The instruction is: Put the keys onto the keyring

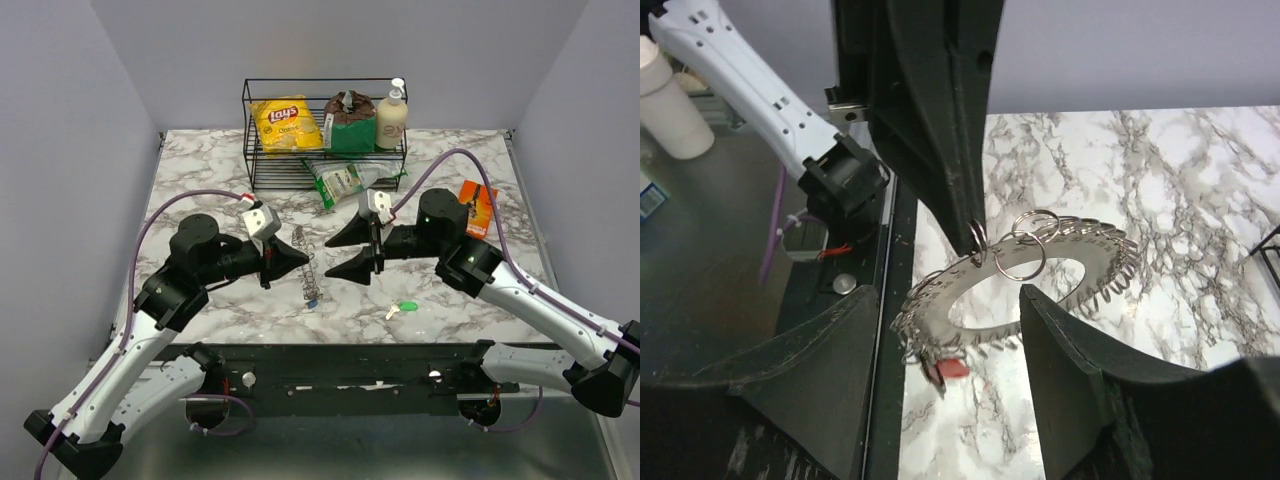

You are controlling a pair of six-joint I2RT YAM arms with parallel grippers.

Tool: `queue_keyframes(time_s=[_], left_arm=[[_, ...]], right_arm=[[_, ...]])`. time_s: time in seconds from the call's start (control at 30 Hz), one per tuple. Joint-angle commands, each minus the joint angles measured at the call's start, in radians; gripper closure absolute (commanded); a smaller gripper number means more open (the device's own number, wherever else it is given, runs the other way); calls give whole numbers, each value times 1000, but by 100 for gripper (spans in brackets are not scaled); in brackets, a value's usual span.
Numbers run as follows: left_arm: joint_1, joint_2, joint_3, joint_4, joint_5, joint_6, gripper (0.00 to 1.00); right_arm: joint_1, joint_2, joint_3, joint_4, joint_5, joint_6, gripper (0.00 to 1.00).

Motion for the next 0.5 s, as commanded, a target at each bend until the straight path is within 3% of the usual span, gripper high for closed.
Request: queue_keyframes(time_s=[0.0, 0.47], left_arm=[[-16, 28, 68, -160, -25, 119, 100], [-33, 38, 74, -152, -5, 120, 100]], right_arm=[[0, 19, 44, -57, -73, -58, 34], [1, 167, 129, -97, -177, -46, 37]])
